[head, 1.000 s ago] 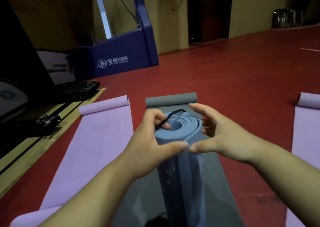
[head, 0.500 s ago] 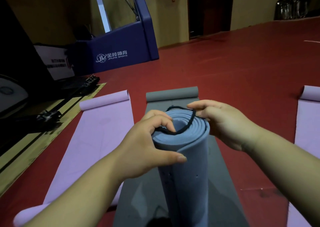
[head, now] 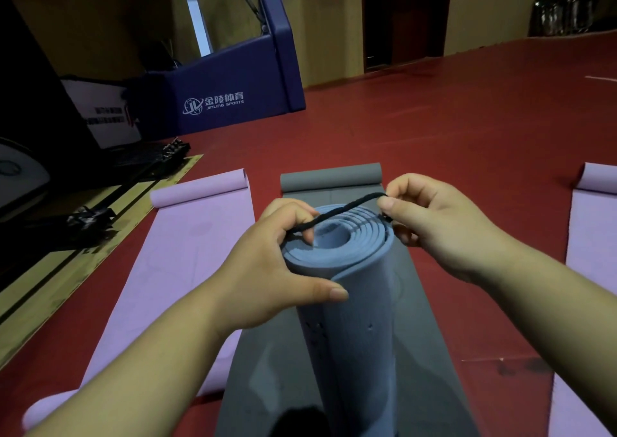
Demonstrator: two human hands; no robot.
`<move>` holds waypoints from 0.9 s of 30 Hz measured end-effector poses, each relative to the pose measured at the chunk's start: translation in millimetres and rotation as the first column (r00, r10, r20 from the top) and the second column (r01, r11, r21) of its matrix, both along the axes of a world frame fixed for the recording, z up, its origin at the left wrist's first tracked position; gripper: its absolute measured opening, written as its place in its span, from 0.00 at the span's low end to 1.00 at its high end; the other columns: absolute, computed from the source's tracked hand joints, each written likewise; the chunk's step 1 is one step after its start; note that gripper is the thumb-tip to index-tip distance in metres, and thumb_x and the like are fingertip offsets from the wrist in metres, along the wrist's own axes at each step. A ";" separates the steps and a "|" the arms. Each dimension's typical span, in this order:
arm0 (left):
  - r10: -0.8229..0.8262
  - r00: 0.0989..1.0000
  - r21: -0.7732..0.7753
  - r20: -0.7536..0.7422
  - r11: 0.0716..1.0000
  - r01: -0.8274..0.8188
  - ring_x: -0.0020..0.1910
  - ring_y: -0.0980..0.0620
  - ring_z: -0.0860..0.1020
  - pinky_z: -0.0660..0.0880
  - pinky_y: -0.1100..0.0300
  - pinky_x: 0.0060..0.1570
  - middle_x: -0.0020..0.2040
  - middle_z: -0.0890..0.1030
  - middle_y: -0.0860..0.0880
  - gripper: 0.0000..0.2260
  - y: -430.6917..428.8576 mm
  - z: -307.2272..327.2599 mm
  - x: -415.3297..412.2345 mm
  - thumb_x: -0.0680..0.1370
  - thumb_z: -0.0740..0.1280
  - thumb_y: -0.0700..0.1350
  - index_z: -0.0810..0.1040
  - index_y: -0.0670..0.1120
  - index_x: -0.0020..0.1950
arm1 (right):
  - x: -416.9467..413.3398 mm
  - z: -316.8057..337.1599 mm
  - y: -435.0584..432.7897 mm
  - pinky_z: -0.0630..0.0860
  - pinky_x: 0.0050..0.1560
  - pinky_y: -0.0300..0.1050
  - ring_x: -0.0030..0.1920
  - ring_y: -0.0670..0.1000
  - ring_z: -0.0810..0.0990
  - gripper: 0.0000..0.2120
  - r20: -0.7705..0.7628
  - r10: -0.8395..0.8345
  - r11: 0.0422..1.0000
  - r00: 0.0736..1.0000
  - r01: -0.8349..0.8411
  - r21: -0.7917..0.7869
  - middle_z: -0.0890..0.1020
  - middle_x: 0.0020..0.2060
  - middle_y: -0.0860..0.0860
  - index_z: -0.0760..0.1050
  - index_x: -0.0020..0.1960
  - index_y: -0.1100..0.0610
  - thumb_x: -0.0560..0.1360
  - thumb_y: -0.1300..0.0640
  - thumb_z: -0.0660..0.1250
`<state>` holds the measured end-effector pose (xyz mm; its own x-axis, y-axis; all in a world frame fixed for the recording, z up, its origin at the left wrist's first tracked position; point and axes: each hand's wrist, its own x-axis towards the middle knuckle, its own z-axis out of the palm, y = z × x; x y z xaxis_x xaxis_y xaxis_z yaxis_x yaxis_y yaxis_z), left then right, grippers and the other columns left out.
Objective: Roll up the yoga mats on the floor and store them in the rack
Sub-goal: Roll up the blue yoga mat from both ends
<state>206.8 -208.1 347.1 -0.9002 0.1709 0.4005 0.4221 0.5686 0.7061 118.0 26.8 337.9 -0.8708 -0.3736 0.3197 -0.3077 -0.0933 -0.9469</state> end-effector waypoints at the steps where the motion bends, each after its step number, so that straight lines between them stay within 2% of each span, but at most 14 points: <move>1: 0.025 1.000 0.010 -0.001 1.000 -0.025 0.60 0.51 0.77 0.76 0.51 0.62 0.60 0.74 0.52 0.26 -1.3 -0.9 -1.6 0.56 0.83 0.58 0.73 0.55 0.46 | 1.3 1.3 -0.9 0.66 0.28 0.37 0.27 0.47 0.70 0.07 0.037 0.025 0.999 0.999 -0.024 -0.027 0.74 0.31 0.51 0.73 0.44 0.56 0.80 0.63 0.68; 4: 0.100 0.995 0.035 -0.009 0.994 -0.099 0.62 0.53 0.76 0.76 0.49 0.63 0.61 0.74 0.55 0.29 -4.5 -5.2 -5.5 0.55 0.83 0.59 0.74 0.52 0.48 | 2.8 1.8 -1.7 0.63 0.26 0.36 0.25 0.47 0.66 0.09 0.093 0.091 0.995 0.991 -0.088 -0.039 0.69 0.29 0.50 0.70 0.45 0.56 0.80 0.66 0.66; 7: 0.171 0.984 0.051 -0.052 0.984 -0.168 0.64 0.55 0.75 0.77 0.48 0.62 0.62 0.72 0.57 0.27 -2.4 -9.8 -5.3 0.55 0.82 0.61 0.72 0.55 0.44 | 0.7 0.2 1.4 0.61 0.27 0.39 0.25 0.47 0.64 0.10 0.066 0.144 0.989 0.987 -0.146 0.021 0.67 0.27 0.50 0.72 0.45 0.57 0.72 0.64 0.73; 10: 0.251 0.961 0.072 -0.116 0.967 -0.244 0.53 0.56 0.75 0.80 0.52 0.53 0.54 0.73 0.55 0.24 0.3 -13.6 -4.8 0.56 0.80 0.62 0.71 0.56 0.41 | -3.8 0.4 6.8 0.64 0.31 0.41 0.30 0.49 0.67 0.17 0.065 0.201 0.977 0.977 -0.205 0.052 0.71 0.34 0.54 0.75 0.48 0.55 0.64 0.58 0.79; 13: 0.305 0.933 0.063 -0.191 0.953 -0.298 0.42 0.57 0.70 0.76 0.58 0.44 0.45 0.70 0.53 0.26 2.6 -14.9 -4.7 0.57 0.80 0.62 0.70 0.50 0.40 | -7.0 -3.2 8.1 0.67 0.40 0.47 0.37 0.53 0.69 0.23 0.006 0.226 0.965 0.974 -0.225 0.135 0.73 0.38 0.51 0.78 0.48 0.47 0.57 0.50 0.83; 15: 0.347 0.901 0.006 -0.262 0.934 -0.358 0.39 0.58 0.68 0.68 0.67 0.38 0.40 0.69 0.54 0.26 4.0 -13.8 -4.6 0.59 0.80 0.60 0.66 0.52 0.38 | -6.5 -7.8 4.9 0.67 0.37 0.46 0.35 0.48 0.69 0.25 -0.109 0.163 0.958 0.981 -0.130 0.255 0.73 0.36 0.47 0.76 0.48 0.45 0.56 0.45 0.83; 17: 0.361 0.886 -0.040 -0.291 0.921 -0.388 0.37 0.59 0.67 0.65 0.68 0.36 0.37 0.69 0.54 0.25 3.8 -12.6 -4.9 0.61 0.81 0.58 0.65 0.52 0.36 | -5.8 -12.1 1.3 0.67 0.36 0.46 0.33 0.45 0.69 0.27 -0.234 0.082 0.944 0.969 0.000 0.331 0.72 0.35 0.44 0.73 0.50 0.44 0.57 0.42 0.81; 21: 0.341 0.909 -0.064 -0.239 0.929 -0.365 0.33 0.57 0.66 0.64 0.66 0.32 0.31 0.69 0.55 0.23 -2.2 -17.2 -8.8 0.65 0.83 0.55 0.68 0.50 0.34 | -4.8 -19.2 -1.2 0.70 0.37 0.49 0.33 0.46 0.71 0.26 -0.299 -0.001 0.948 0.954 0.096 0.303 0.73 0.33 0.44 0.69 0.50 0.46 0.64 0.51 0.84; 24: 0.339 0.925 -0.003 -0.169 0.939 -0.345 0.31 0.56 0.66 0.64 0.65 0.31 0.29 0.69 0.56 0.19 -3.4 -29.0 -10.0 0.69 0.81 0.53 0.70 0.50 0.37 | -2.8 -24.3 -6.5 0.71 0.36 0.47 0.32 0.45 0.72 0.27 -0.370 -0.101 0.920 0.923 0.228 0.319 0.75 0.32 0.45 0.65 0.49 0.46 0.65 0.49 0.83; 27: 0.296 0.940 -0.067 -0.173 0.948 -0.311 0.36 0.52 0.72 0.69 0.63 0.36 0.35 0.72 0.55 0.20 -5.5 -39.9 -8.0 0.66 0.78 0.61 0.69 0.58 0.44 | -2.9 -29.7 -8.5 0.67 0.34 0.39 0.30 0.44 0.69 0.24 -0.384 -0.103 0.911 0.917 0.242 0.334 0.74 0.30 0.42 0.66 0.46 0.50 0.67 0.48 0.81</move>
